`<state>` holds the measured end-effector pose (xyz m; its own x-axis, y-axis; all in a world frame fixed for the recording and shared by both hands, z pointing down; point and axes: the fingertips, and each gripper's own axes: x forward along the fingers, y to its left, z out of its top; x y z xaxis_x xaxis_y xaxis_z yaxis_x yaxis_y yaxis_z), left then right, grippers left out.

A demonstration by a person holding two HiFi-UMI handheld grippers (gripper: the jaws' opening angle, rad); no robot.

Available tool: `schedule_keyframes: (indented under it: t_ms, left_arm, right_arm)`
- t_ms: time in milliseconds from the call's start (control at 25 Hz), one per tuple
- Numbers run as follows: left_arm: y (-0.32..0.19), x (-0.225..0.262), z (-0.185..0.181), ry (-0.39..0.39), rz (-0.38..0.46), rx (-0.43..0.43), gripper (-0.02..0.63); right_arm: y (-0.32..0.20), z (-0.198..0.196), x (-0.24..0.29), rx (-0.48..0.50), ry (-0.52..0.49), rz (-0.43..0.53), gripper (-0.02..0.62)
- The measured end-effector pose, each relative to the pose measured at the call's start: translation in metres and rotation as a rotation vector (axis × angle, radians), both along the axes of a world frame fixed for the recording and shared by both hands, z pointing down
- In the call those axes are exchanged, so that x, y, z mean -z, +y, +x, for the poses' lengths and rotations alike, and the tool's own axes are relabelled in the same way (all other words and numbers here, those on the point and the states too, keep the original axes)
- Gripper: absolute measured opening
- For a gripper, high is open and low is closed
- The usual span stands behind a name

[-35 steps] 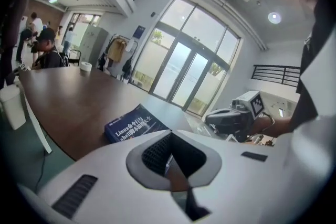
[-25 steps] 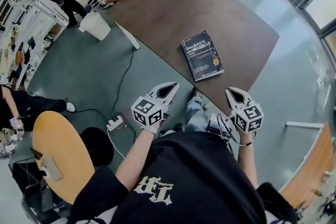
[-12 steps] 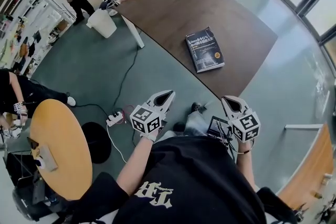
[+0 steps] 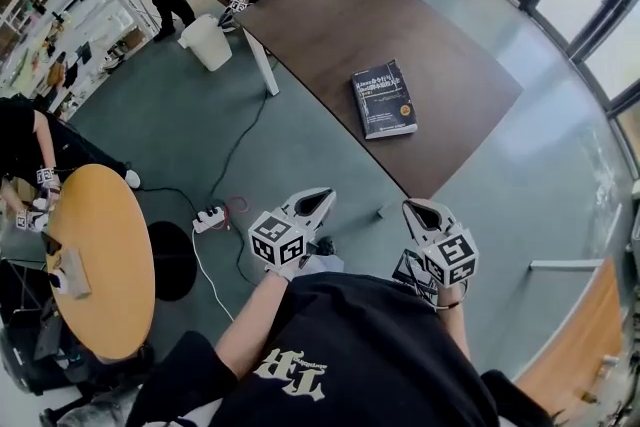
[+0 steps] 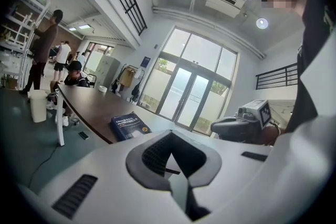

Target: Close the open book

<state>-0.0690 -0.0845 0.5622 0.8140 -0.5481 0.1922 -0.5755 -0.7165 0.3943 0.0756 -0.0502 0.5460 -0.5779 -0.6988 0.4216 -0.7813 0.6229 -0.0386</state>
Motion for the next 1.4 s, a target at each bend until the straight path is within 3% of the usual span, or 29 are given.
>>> schedule_keyframes:
  t_ms: [240, 640, 1040, 1400]
  left_arm:
    - [0.061, 0.008, 0.045, 0.026, -0.01, -0.019, 0.005]
    - [0.165, 0.004, 0.093, -0.021, -0.002, -0.043, 0.005]
    - [0.25, 0.013, 0.091, -0.048, 0.017, -0.003, 0.005]
    - [0.283, 0.019, 0.082, -0.072, 0.02, 0.0, 0.005]
  right_arm:
    - [0.068, 0.032, 0.005, 0.003, -0.017, -0.017, -0.014]
    - [0.17, 0.094, -0.001, -0.06, -0.028, -0.027, -0.013]
    - [0.244, 0.09, 0.01, -0.002, -0.029, -0.006, -0.014]
    - [0.278, 0.07, 0.007, 0.045, -0.042, -0.012, -0.014]
